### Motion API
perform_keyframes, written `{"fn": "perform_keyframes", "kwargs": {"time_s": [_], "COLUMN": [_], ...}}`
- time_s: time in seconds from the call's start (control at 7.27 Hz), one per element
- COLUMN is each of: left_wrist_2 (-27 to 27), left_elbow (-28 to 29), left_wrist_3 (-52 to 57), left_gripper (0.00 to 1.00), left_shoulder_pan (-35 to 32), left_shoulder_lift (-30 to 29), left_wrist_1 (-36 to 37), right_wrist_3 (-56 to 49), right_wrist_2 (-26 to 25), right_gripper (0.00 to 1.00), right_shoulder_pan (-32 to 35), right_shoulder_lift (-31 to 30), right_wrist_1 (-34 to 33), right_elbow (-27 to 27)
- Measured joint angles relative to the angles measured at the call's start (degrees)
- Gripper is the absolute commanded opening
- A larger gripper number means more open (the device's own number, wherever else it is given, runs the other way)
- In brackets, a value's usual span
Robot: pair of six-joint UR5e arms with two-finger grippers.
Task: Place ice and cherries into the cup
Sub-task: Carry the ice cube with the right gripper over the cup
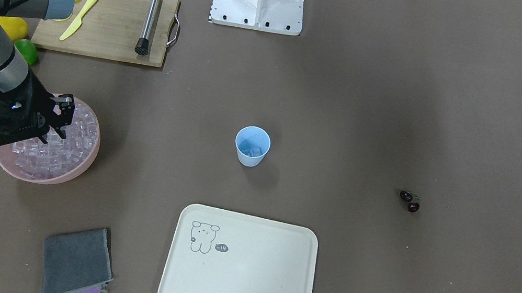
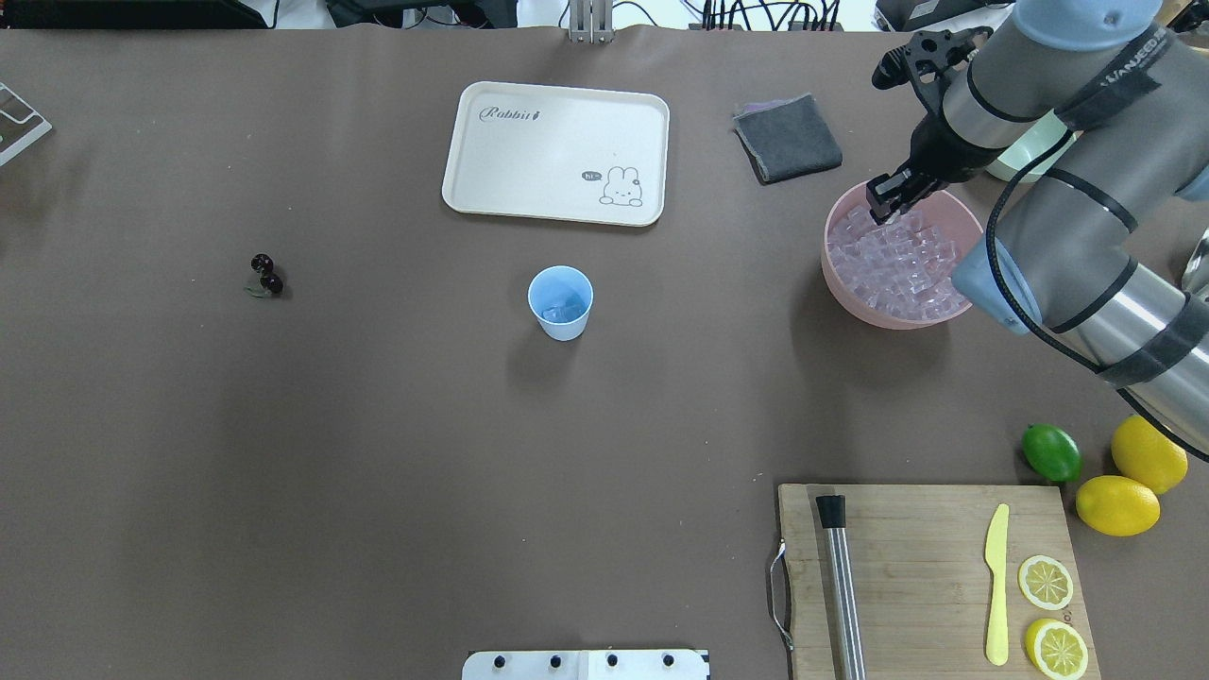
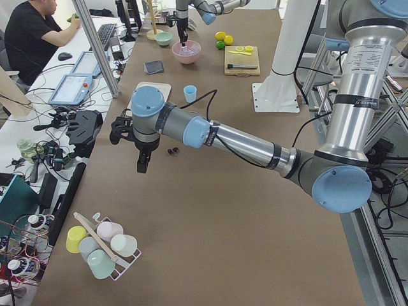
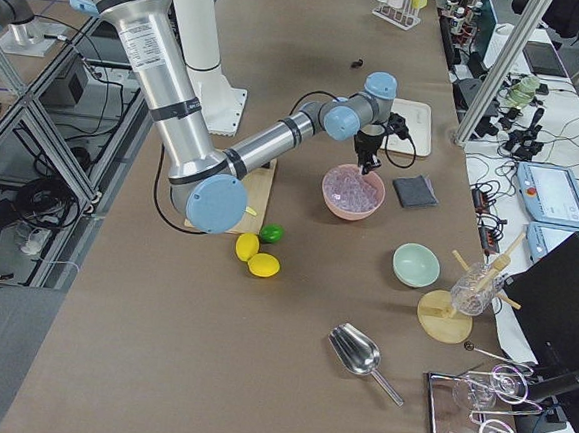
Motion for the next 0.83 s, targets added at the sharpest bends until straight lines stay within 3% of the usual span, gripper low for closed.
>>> {"fn": "perform_keyframes", "kwargs": {"time_s": [0.41,0.83], "left_wrist_2": [0.00,0.06], "left_elbow": [0.02,0.46], "left_wrist_3": [0.00,0.00], "left_gripper": [0.98,0.98], "left_shoulder_pan": [0.00,0.03], "left_shoulder_lift": [-0.03,-0.38], "left_wrist_1": [0.00,0.05], "right_wrist_3": [4.69,20.42], "right_wrist_2": [-0.05,-5.44], "right_gripper": [0.20,0.20], "right_shoulder_pan": [-0.89,-9.33], "right_shoulder_lift": [4.33,15.31], "right_wrist_1": [-4.42,-8.93], "right_elbow": [1.01,0.06]}}
